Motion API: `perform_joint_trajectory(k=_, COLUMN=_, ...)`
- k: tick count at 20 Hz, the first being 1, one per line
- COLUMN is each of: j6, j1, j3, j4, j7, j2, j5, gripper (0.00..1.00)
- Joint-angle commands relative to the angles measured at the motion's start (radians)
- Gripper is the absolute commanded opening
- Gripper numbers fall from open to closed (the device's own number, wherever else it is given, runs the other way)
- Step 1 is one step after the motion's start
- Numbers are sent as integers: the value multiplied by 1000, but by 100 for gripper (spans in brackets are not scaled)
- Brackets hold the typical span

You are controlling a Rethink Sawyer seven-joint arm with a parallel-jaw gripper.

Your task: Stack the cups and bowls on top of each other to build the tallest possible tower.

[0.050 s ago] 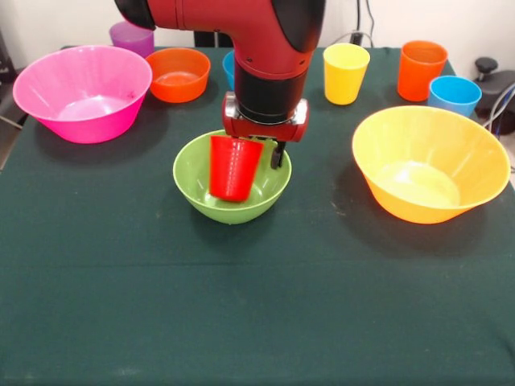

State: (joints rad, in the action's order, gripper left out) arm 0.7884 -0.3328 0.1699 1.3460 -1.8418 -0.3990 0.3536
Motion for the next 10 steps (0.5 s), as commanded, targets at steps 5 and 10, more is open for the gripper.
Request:
perform_joint_trajectory(k=5, j6=-35, j1=17, j3=19, j4=-6, j7=35, j2=59, j5=67, gripper=100)
perform_joint_trajectory(k=10, j6=-12, j1=12, j3=24, j4=14, j7=44, j2=28, j5=52, gripper=100)
